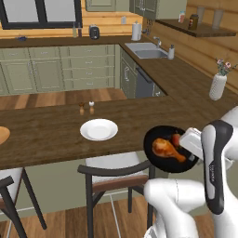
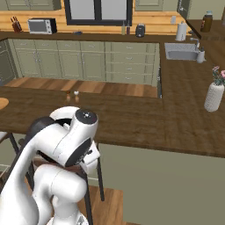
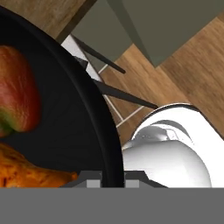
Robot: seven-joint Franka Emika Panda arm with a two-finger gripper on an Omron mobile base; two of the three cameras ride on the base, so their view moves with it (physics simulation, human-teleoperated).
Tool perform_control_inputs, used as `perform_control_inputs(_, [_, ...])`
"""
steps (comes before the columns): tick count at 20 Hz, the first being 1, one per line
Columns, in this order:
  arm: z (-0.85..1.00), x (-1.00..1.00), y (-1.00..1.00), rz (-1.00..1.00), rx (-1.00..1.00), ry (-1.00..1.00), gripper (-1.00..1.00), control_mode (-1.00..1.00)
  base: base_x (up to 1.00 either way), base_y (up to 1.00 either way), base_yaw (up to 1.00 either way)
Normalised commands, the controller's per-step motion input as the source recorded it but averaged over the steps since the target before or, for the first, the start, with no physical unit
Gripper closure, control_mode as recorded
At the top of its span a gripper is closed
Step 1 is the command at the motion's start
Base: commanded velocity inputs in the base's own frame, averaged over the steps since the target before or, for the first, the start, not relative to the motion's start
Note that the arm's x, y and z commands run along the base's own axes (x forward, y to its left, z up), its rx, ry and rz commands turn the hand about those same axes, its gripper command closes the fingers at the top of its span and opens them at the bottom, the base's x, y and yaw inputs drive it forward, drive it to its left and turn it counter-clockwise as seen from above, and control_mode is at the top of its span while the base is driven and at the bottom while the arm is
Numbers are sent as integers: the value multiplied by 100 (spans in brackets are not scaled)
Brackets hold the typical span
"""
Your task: Pick the chicken drumstick and bell pepper from their plates and place them in the bowl. Then put the bowl in the fridge.
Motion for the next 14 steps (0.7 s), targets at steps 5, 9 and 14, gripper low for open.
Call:
perform_control_inputs(5, [0, -60, 0, 0, 3, -8, 100, -100, 0, 0, 0])
perform_control_inputs(9, [0, -11, 0, 0, 0, -2, 100, -100, 0, 0, 0])
perform_control_inputs(14, [0, 2, 3, 0, -1, 2, 100, -100, 0, 0, 0])
